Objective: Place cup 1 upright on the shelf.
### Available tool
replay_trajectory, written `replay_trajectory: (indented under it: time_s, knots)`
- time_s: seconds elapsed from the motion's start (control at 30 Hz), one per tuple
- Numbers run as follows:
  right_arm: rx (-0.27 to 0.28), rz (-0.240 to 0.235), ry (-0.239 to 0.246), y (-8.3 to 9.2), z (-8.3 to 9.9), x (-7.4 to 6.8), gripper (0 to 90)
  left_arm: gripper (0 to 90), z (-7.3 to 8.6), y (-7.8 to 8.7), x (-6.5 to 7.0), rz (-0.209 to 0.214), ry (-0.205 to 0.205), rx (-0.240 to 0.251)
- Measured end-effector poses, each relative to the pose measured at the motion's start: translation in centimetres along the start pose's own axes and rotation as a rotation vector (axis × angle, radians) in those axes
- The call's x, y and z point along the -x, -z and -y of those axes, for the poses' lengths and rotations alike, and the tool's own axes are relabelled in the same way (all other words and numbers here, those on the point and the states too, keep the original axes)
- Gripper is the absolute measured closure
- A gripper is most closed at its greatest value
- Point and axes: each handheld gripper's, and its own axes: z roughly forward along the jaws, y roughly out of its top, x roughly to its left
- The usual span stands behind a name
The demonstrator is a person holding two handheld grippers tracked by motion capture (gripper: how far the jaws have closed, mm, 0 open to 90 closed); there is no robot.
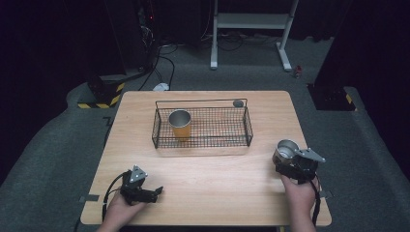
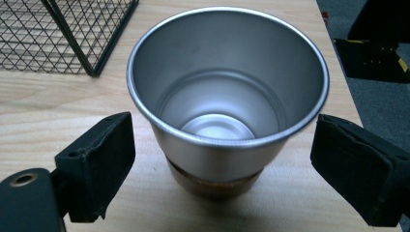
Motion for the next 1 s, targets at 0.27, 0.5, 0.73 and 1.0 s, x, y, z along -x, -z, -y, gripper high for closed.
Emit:
replay_trajectory:
  time_s: [0.27,0.5,0.73,1.0]
  knots:
    - [0.015,0.000,-0.016,-1.1,-0.2,0.2,8.8,0.6,0.0,0.0,-0.1,0.009,0.010,0.003]
    - [0.025,-0.002,-0.004,-1.5,-0.9,0.0,9.0,0.6,0.0,0.0,-0.2,0.009,0.009,0.003]
    - [0.017,-0.007,-0.007,-1.9,-1.1,-0.2,12.8,0.6,0.0,0.1,-0.2,0.011,0.011,0.002]
    - [0.032,-0.007,0.011,-1.6,-0.8,-0.2,18.5,0.7,0.0,0.1,-0.2,0.011,0.011,0.002]
